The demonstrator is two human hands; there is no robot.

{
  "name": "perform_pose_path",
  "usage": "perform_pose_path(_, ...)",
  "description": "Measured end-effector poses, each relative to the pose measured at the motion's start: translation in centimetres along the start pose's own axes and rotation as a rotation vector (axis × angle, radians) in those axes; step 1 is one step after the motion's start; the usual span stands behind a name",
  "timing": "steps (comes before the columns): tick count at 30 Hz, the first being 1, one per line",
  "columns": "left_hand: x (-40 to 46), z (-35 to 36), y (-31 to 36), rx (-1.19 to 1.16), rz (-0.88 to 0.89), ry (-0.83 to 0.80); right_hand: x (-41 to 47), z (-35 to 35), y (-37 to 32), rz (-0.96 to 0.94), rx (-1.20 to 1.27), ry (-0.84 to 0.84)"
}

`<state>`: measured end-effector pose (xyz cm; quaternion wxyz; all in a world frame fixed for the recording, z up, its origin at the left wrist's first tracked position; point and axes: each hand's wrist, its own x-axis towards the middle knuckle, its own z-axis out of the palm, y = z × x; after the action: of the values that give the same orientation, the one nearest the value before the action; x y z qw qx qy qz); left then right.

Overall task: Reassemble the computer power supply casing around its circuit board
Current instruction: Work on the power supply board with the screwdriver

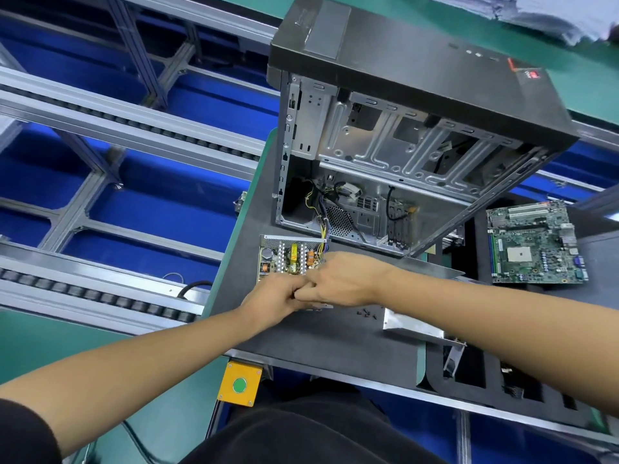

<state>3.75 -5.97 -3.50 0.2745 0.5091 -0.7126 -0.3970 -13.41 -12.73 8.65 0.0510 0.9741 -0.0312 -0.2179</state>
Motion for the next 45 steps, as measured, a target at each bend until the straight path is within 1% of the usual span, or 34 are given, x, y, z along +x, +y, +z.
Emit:
perform_pose_path(2, -0.1, 0.1, -0.1, 0.021, -0.018, -0.006, 0.3, 0.4, 0.3, -0.024, -0.045, -0.025)
perform_pose_path(3, -0.1, 0.1, -0.2, 0.003, -0.03, 0.005, 0.5, 0.4, 0.2, 0.023, -0.012, -0.036)
perform_pose_path(5, -0.2, 0.1, -0.1, -0.019, -0.046, 0.056, 1.2, 0.3, -0.5, 0.202, 0.089, -0.065)
perform_pose_path(7, -0.1, 0.1, 0.0, 0.013, -0.044, 0.071, 1.7, 0.4, -1.5, 0.355, 0.106, -0.099)
perform_pose_path(9, 0.1, 0.2, -0.1, 0.048, -0.052, 0.037, 1.5, 0.3, -1.7, 0.404, 0.117, -0.102)
perform_pose_path(10, 0.2, 0.2, -0.2, 0.067, -0.069, 0.023, 1.2, 0.2, -1.5, 0.379, 0.111, -0.077)
perform_pose_path(11, 0.2, 0.1, -0.3, 0.072, -0.082, 0.014, 0.9, 0.1, -1.1, 0.309, 0.093, -0.036)
perform_pose_path(12, 0.2, 0.1, -0.4, 0.061, -0.079, 0.008, 0.6, -0.1, -0.5, 0.205, 0.058, -0.006)
perform_pose_path(14, 0.1, 0.0, -0.4, 0.041, -0.037, -0.006, 0.2, -0.4, 0.6, 0.016, -0.035, -0.006)
perform_pose_path(15, 0.1, 0.0, -0.3, 0.049, -0.027, -0.012, 0.2, -0.3, 0.8, -0.012, -0.054, -0.008)
perform_pose_path(16, 0.1, 0.0, -0.2, 0.046, -0.031, -0.009, 0.3, -0.3, 0.9, 0.005, -0.046, -0.014)
perform_pose_path(18, 0.1, 0.0, -0.2, -0.012, -0.06, 0.026, 0.6, -0.1, 0.6, 0.129, 0.034, -0.026)
perform_pose_path(19, 0.1, 0.1, -0.3, -0.024, -0.066, 0.041, 0.9, 0.0, 0.1, 0.229, 0.09, -0.043)
perform_pose_path(21, 0.1, 0.3, -0.4, 0.02, -0.043, 0.053, 1.7, 0.0, -1.1, 0.408, 0.152, -0.104)
perform_pose_path(23, 0.1, 0.3, -0.6, 0.052, -0.044, 0.037, 2.0, -0.2, -1.4, 0.467, 0.153, -0.13)
perform_pose_path(24, 0.2, 0.2, -0.7, 0.069, -0.056, 0.024, 1.8, -0.2, -1.2, 0.442, 0.134, -0.103)
perform_pose_path(26, 0.4, 0.0, -0.4, 0.079, -0.056, -0.008, 1.1, -0.3, -0.5, 0.279, 0.041, -0.019)
perform_pose_path(28, 0.3, -0.2, -0.1, 0.034, -0.014, -0.031, 0.5, -0.5, 0.5, 0.066, -0.06, -0.036)
perform_pose_path(29, 0.2, -0.2, 0.1, 0.039, 0.0, -0.037, 0.3, -0.5, 0.8, 0.019, -0.066, -0.048)
perform_pose_path(30, 0.1, -0.2, 0.1, 0.05, 0.003, -0.035, 0.3, -0.5, 0.8, 0.014, -0.049, -0.056)
perform_pose_path(32, -0.1, -0.1, 0.0, 0.001, -0.021, -0.004, 0.5, -0.4, 0.4, 0.096, 0.003, -0.066)
perform_pose_path(34, -0.1, -0.1, -0.1, -0.035, -0.049, 0.027, 1.0, -0.1, -0.6, 0.294, 0.073, -0.098)
perform_pose_path(36, 0.1, 0.1, -0.3, 0.035, -0.015, 0.053, 1.4, -0.1, -1.6, 0.465, 0.153, -0.148)
perform_pose_path(37, 0.1, 0.2, -0.4, 0.046, 0.0, 0.052, 1.4, 0.0, -1.7, 0.496, 0.171, -0.151)
perform_pose_path(38, 0.1, 0.2, -0.5, 0.047, 0.006, 0.042, 1.2, -0.2, -1.6, 0.488, 0.157, -0.137)
perform_pose_path(39, 0.1, 0.1, -0.6, 0.052, 0.001, 0.028, 1.1, -0.3, -1.3, 0.431, 0.119, -0.104)
perform_pose_path(41, 0.0, -0.1, -0.5, 0.07, -0.011, -0.003, 0.5, -0.6, -0.3, 0.191, -0.045, -0.028)
perform_pose_path(42, -0.1, -0.2, -0.3, 0.077, -0.007, -0.014, 0.3, -0.8, 0.1, 0.077, -0.122, -0.016)
perform_pose_path(43, -0.2, -0.2, -0.1, 0.093, 0.001, -0.018, 0.2, -0.9, 0.4, 0.008, -0.166, -0.017)
perform_pose_path(44, -0.4, -0.2, 0.1, 0.125, 0.008, -0.014, 0.2, -0.9, 0.5, -0.008, -0.173, -0.027)
perform_pose_path(45, -0.5, -0.2, 0.2, 0.171, 0.013, 0.001, 0.3, -0.9, 0.5, 0.025, -0.15, -0.034)
